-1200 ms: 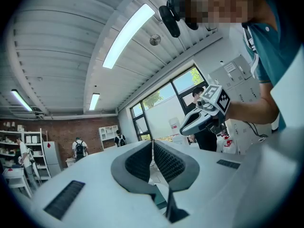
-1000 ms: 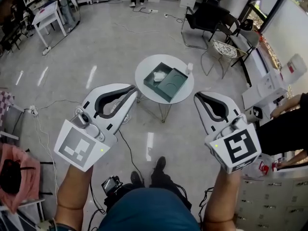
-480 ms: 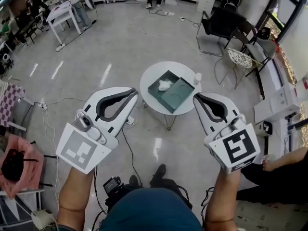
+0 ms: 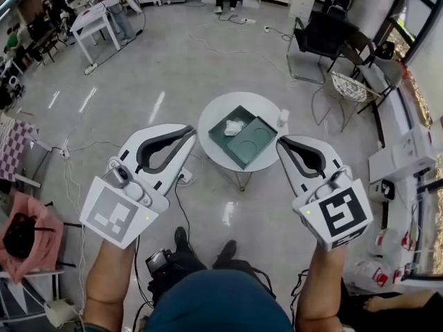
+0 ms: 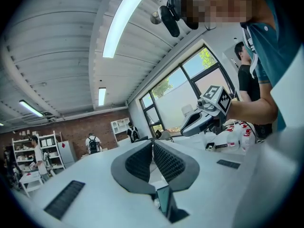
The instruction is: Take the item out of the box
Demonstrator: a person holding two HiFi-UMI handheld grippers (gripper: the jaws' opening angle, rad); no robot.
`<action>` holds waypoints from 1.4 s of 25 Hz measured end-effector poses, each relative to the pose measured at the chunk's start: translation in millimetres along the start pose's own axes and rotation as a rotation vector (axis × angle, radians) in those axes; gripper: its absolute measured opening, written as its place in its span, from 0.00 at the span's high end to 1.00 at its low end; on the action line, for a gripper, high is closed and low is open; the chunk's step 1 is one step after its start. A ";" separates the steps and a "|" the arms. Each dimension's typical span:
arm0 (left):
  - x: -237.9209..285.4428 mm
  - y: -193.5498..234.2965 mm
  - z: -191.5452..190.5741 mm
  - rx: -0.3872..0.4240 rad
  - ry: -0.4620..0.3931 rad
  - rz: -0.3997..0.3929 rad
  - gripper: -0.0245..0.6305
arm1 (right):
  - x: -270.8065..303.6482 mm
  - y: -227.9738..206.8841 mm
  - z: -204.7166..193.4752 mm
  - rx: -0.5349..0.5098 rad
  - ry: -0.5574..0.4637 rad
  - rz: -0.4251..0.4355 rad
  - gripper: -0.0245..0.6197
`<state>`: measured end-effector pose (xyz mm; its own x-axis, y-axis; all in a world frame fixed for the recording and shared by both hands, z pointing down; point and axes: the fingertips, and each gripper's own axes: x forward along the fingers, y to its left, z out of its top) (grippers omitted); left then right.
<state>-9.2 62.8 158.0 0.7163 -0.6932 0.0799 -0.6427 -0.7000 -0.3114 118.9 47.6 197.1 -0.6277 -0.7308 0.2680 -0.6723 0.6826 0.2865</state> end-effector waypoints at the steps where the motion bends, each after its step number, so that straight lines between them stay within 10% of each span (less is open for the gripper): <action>1: 6.9 -1.2 0.9 0.002 -0.003 -0.005 0.92 | -1.8 -6.5 -2.9 0.003 0.001 -0.007 0.90; 35: 42.0 153.3 -38.6 -0.034 -0.159 -0.299 0.92 | 119.1 -21.4 36.8 0.066 0.135 -0.287 0.90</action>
<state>-88.1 -80.3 150.2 0.9061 -0.4229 0.0136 -0.4047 -0.8754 -0.2645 44.1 -54.0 189.0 -0.3542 -0.8838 0.3058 -0.8413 0.4439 0.3086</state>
